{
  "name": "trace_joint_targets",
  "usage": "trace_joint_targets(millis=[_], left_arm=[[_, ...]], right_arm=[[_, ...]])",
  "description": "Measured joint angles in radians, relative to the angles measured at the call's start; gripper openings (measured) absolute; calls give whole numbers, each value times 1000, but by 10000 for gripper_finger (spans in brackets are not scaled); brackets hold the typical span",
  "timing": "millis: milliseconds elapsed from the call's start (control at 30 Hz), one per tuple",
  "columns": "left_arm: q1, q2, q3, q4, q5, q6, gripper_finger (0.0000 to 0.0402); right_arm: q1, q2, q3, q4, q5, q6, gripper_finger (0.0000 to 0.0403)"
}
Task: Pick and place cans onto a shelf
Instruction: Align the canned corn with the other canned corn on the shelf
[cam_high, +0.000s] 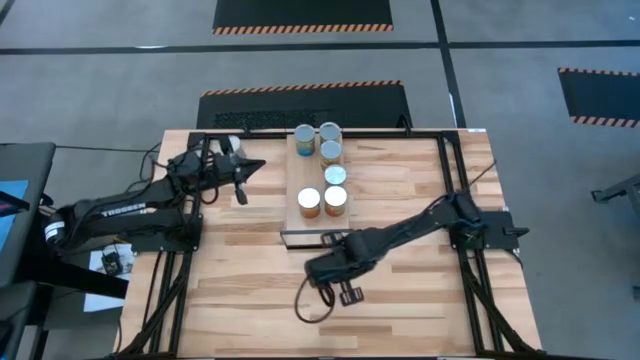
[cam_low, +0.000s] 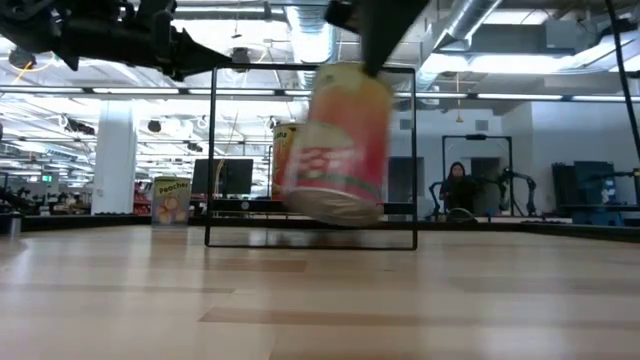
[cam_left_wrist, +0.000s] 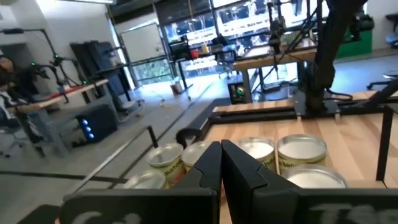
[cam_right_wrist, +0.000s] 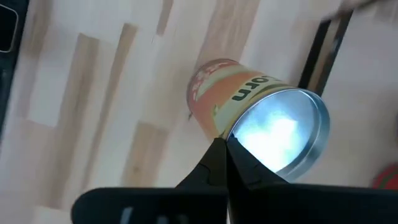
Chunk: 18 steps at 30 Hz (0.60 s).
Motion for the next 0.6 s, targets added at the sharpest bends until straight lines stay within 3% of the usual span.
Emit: trace_joint_targets(millis=[267,600], left_arm=[[1,-30,-3,-56,-7,-1,0],[0,-23,-3,-95,-3,-12,0]], right_arm=[[-6,63,49,38,47,-288,7],[32,106,46,143,156,-479,6]])
